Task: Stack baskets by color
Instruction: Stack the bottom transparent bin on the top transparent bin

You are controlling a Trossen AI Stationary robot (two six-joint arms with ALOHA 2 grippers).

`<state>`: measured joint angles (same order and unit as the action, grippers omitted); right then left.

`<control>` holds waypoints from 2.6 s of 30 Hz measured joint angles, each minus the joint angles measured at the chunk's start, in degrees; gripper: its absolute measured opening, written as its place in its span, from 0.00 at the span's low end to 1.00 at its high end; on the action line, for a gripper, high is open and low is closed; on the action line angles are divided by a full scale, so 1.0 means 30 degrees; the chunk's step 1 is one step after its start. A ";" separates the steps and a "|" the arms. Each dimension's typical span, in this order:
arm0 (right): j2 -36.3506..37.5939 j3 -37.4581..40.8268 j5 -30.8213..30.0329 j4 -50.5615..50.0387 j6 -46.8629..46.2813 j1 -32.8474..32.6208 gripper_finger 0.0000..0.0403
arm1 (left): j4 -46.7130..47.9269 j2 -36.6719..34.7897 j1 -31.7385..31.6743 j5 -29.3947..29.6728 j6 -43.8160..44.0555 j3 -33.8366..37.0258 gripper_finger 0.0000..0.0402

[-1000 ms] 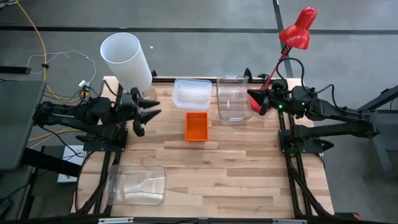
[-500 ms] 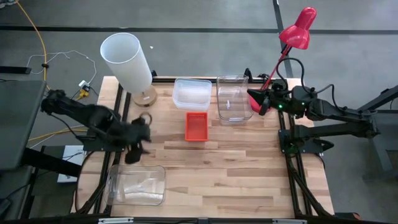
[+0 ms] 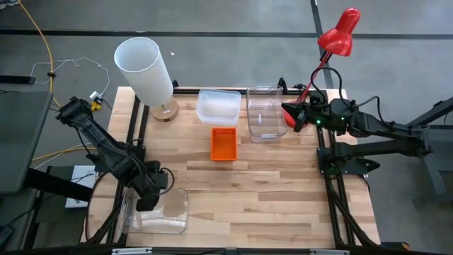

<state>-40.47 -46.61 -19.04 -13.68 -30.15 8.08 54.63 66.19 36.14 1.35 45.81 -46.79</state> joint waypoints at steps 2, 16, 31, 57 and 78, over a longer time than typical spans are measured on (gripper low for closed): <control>-0.0006 0.0000 -0.0038 -0.0213 -0.0005 0.0006 0.00 | -0.0924 0.0240 -0.0044 -0.0021 0.0027 0.0770 0.64; -0.0020 0.0007 -0.0035 -0.0420 -0.0009 0.0006 0.00 | -0.2576 0.3041 -0.0817 -0.0687 -0.1649 0.2493 0.63; -0.0028 0.0007 -0.0038 -0.0792 -0.0515 0.0006 0.00 | -0.3110 0.4276 -0.1923 -0.1612 -0.0839 0.2314 0.03; 0.0108 0.0007 -0.0861 0.3144 -0.1277 0.0042 0.00 | -0.8662 0.4035 -1.4899 0.3305 -0.7705 -1.0971 0.00; 0.0854 0.0007 -0.1105 0.8298 0.0469 0.0035 0.00 | -1.8855 1.1727 -1.8713 0.7288 0.2598 -1.1007 0.00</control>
<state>-37.91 -46.59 -22.36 11.22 -28.74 8.19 -1.94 101.38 -19.99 23.22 53.61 -79.81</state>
